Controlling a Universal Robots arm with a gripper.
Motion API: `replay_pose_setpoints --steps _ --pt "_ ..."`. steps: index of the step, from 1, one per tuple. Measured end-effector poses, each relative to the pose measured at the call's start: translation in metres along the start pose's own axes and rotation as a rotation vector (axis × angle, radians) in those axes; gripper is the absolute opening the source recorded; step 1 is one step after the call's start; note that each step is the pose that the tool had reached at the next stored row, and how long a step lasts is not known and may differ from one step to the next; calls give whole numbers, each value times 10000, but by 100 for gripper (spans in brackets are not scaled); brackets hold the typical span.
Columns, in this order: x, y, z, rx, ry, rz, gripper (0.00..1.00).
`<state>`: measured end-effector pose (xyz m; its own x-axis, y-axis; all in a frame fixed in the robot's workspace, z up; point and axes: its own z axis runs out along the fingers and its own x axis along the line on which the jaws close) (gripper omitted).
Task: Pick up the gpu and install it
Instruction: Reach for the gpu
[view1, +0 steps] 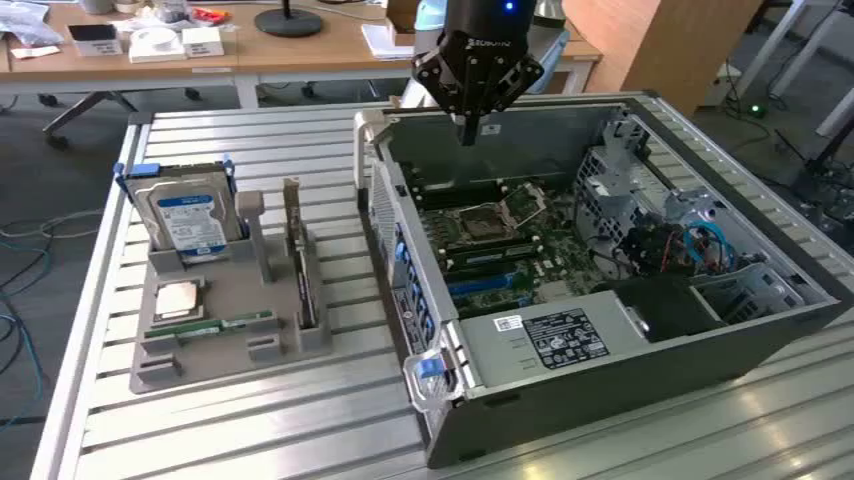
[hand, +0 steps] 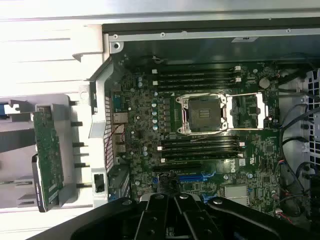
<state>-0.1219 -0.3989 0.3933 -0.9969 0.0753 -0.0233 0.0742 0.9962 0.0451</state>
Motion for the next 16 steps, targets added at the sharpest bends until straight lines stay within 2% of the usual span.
replay_pose_setpoints --steps 16 --pt "62 -4 -1 0 0 0 11"
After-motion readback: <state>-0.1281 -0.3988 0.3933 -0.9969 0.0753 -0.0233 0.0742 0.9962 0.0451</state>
